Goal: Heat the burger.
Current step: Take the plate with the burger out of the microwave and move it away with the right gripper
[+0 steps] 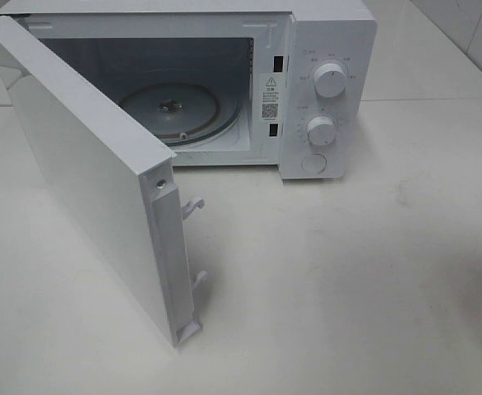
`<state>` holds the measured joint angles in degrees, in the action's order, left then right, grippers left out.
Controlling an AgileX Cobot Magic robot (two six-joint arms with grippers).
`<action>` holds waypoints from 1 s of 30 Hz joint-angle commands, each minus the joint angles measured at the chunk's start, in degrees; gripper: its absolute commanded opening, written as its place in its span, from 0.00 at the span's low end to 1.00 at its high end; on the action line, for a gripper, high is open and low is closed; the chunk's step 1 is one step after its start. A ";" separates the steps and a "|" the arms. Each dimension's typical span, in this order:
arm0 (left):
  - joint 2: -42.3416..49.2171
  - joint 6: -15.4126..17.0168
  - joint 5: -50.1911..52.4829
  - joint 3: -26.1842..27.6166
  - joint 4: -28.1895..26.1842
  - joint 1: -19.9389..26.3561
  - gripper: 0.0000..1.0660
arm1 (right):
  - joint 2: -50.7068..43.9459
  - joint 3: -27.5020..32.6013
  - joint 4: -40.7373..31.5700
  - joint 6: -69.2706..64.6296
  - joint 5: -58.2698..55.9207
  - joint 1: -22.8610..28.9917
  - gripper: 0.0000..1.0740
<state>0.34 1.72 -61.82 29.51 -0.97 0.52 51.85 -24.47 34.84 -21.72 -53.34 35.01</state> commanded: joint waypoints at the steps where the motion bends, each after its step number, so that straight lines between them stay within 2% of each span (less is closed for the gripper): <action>1: 0.86 -0.06 0.29 0.06 0.00 0.23 0.92 | 2.41 -0.46 6.53 -3.21 -0.34 -0.23 0.00; 17: 0.86 -0.06 0.29 0.06 0.00 0.23 0.92 | 19.60 -0.57 11.92 -19.71 8.71 -0.23 0.00; 30: 0.86 -0.06 0.29 0.06 0.00 0.23 0.92 | 37.93 -0.57 20.05 -36.15 13.87 -0.23 0.00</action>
<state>0.34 1.72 -61.82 29.51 -0.97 0.52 89.55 -24.64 51.74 -56.44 -36.67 35.01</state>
